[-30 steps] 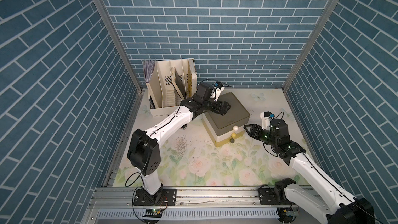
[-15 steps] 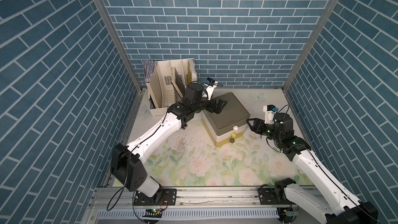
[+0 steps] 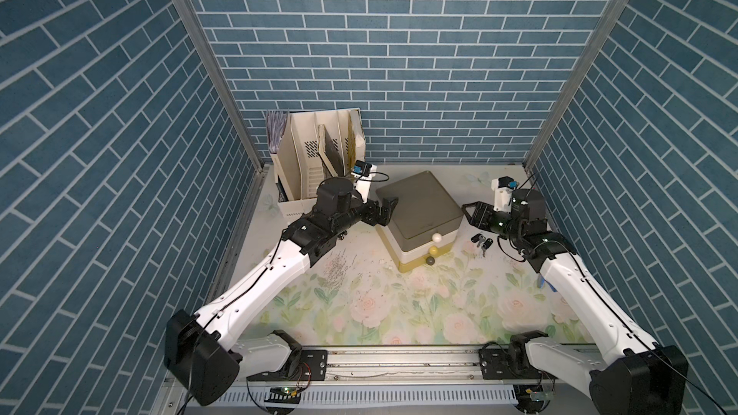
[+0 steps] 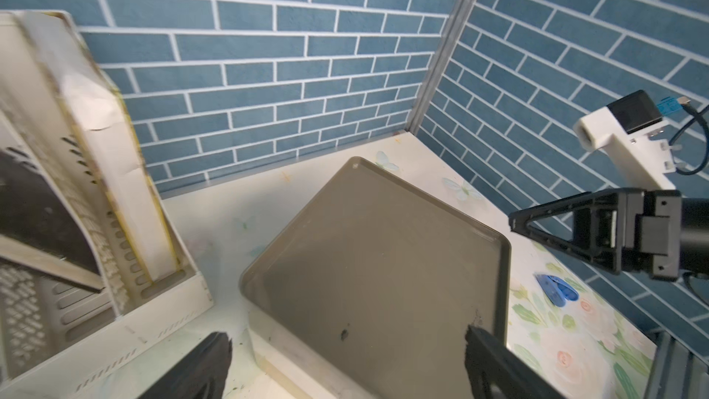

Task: Take the keys out of the drawer
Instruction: Open the drawer in the storage box.

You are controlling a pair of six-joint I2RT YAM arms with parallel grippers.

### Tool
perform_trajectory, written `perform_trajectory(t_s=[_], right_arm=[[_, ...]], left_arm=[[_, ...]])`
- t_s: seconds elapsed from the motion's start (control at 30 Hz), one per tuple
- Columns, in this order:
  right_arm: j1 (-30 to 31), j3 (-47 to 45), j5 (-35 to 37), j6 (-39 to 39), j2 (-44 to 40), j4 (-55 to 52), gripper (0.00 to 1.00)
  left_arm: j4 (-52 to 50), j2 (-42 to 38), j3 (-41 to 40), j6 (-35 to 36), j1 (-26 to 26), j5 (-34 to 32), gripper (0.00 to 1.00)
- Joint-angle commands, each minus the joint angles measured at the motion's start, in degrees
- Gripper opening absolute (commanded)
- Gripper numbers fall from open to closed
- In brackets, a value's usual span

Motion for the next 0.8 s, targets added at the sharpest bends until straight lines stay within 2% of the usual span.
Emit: perform_trajectory(t_s=[0.0,0.27,0.33,0.43,0.63,0.77], right_arm=[[-1.4,1.9,-1.6,-1.5,-0.6,0.3,0.57],[-5.8,3.3,-1.0,-3.0,-0.5,-7.4,0.57],[-5.9,1.1,-1.7,-1.7,-0.5,-9.3,0.58],[-5.9,-5.8,-7.1,1.2,-1.9,-9.0,0.58],[0.2,-17.5,-13.8,3.6,-6.6,-4.2,0.58],[6.1,-21.9,-16.2,8.5,-8.1,4.9,0.59]], left_arm=[[0.7,-2.8,-3.4,-1.9,1.8,-4.2,1.0],[-2.1,-7.7,-7.7,-4.5,3.0,-6.1,1.0],[-2.1,-7.8,-8.1,-4.7,3.0,-5.4,1.0],[-2.2,-7.4,-8.0,-5.0,2.9,-4.3,1.0],[-1.7,-5.8,-7.1,-4.4,3.0,-0.5,1.0],[-0.1,-4.0,-5.5,-3.3,2.9,5.1,1.0]])
